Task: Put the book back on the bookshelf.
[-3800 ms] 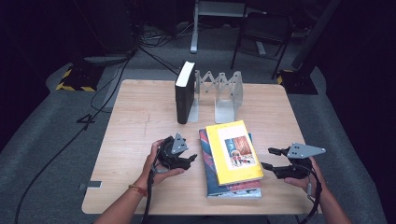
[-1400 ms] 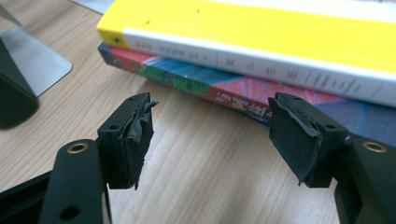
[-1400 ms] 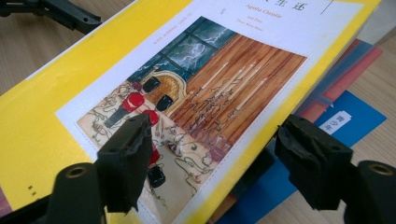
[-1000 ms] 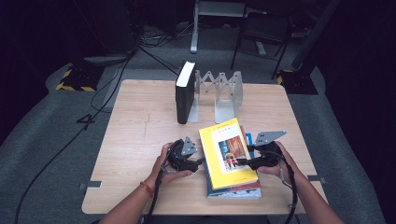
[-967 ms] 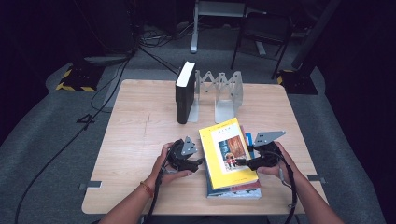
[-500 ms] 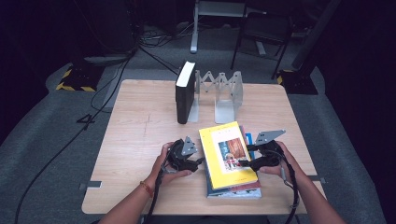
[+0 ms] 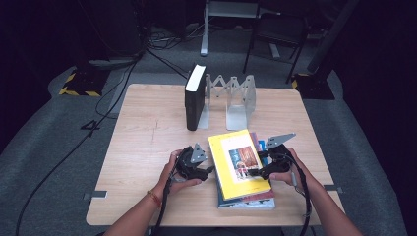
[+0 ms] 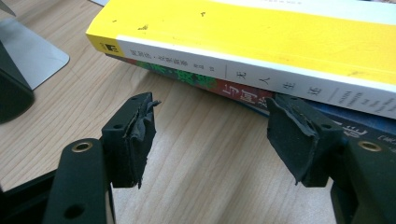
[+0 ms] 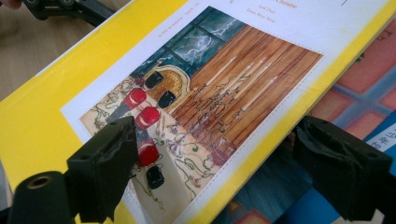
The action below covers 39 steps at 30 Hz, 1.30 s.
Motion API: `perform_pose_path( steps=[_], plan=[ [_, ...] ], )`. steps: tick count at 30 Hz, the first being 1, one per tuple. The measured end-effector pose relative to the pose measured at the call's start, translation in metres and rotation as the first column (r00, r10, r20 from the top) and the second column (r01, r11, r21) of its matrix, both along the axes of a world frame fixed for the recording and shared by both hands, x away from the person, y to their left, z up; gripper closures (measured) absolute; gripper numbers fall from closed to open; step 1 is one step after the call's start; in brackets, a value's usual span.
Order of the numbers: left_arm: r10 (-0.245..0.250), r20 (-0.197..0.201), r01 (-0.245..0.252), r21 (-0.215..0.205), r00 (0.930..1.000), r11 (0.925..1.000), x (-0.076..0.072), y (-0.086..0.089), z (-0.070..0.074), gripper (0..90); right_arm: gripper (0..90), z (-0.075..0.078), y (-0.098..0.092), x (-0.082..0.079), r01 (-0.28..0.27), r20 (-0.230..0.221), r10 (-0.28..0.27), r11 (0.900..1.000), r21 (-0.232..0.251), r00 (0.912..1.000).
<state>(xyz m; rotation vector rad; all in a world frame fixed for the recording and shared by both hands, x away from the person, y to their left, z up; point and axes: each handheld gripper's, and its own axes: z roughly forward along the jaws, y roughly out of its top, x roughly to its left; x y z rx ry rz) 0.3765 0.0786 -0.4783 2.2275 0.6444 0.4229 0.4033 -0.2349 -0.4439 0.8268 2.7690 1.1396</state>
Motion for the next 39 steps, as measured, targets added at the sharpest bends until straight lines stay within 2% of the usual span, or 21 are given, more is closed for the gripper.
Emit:
perform_pose_path(
  steps=[2,3,5,7,8,12,14,16,18,21,22,26,31,35,38,39],
  plan=[
    [0.002,-0.004,-0.002,0.03,1.0,0.9996,0.0,-0.002,-0.003,33.9,18.6,0.0,0.002,-0.001,-0.008,0.007,0.008,1.0,0.007,0.9999],
    [-0.009,-0.003,0.009,0.056,1.0,0.9984,0.0,-0.004,-0.006,34.1,23.1,-0.001,0.003,-0.002,-0.018,0.001,0.018,1.0,0.026,0.9998],
    [-0.029,-0.005,0.029,0.076,0.9996,0.9967,-0.001,-0.006,-0.009,35.8,26.6,-0.002,0.005,-0.003,-0.035,-0.007,0.035,0.998,0.048,0.9994],
    [-0.028,0.001,0.028,0.081,0.9996,0.9963,-0.001,-0.006,-0.008,36.3,28.7,-0.001,0.006,-0.004,-0.034,-0.005,0.034,0.999,0.043,0.9994],
    [-0.025,0.002,0.024,0.078,0.9997,0.9966,-0.002,-0.007,-0.008,36.6,32.6,0.0,0.005,-0.004,-0.029,0.002,0.028,0.999,0.044,0.9996],
    [-0.019,-0.002,0.019,0.078,0.9998,0.9968,-0.002,-0.006,-0.007,37.4,33.9,0.0,0.005,-0.005,-0.027,0.016,0.026,0.999,0.047,0.9995],
    [-0.023,-0.009,0.023,0.063,0.9997,0.9978,-0.002,-0.005,-0.006,38.4,34.6,0.001,0.006,-0.007,-0.026,0.029,0.025,0.999,0.041,0.9993],
    [-0.018,0.002,0.018,0.043,0.9998,0.9989,-0.003,-0.004,-0.003,41.3,37.8,0.002,0.007,-0.008,-0.028,0.046,0.026,0.999,0.04,0.9986],
    [-0.009,0.007,0.009,0.022,0.9999,0.9997,-0.003,-0.002,0.0,43.2,39.6,0.003,0.006,-0.008,-0.021,0.056,0.018,0.998,0.059,0.9983],
    [-0.013,-0.002,0.013,0.049,0.9999,0.9987,-0.002,-0.003,-0.002,43.9,39.5,0.003,0.005,-0.008,-0.019,0.053,0.015,0.996,0.083,0.9985],
    [-0.01,-0.004,0.01,0.044,0.9999,0.999,-0.002,-0.003,-0.002,44.1,39.7,0.003,0.005,-0.008,-0.018,0.055,0.013,0.996,0.089,0.9984],
    [-0.001,0.001,0.001,0.026,1.0,0.9997,-0.001,-0.003,0.0,44.2,40.1,0.007,0.004,-0.01,-0.023,0.093,0.011,0.992,0.12,0.9956],
    [0.003,0.001,-0.003,0.023,1.0,0.9997,0.0,-0.003,0.0,43.8,47.6,0.013,0.001,-0.012,-0.032,0.123,0.01,0.984,0.176,0.9924],
    [0.009,-0.012,-0.009,0.019,0.9999,0.9998,0.001,-0.002,-0.001,43.3,54.8,0.014,0.001,-0.011,-0.027,0.114,0.005,0.982,0.187,0.9934],
    [0.01,-0.018,-0.01,0.021,0.9998,0.9997,0.002,-0.002,-0.002,43.1,65.7,0.011,0.0,-0.008,-0.015,0.098,-0.005,0.979,0.204,0.9952],
    [0.013,-0.015,-0.012,0.02,0.9998,0.9997,0.002,-0.002,-0.003,42.4,68.9,0.011,-0.001,-0.007,-0.018,0.09,-0.002,0.975,0.223,0.9959]
  ],
)
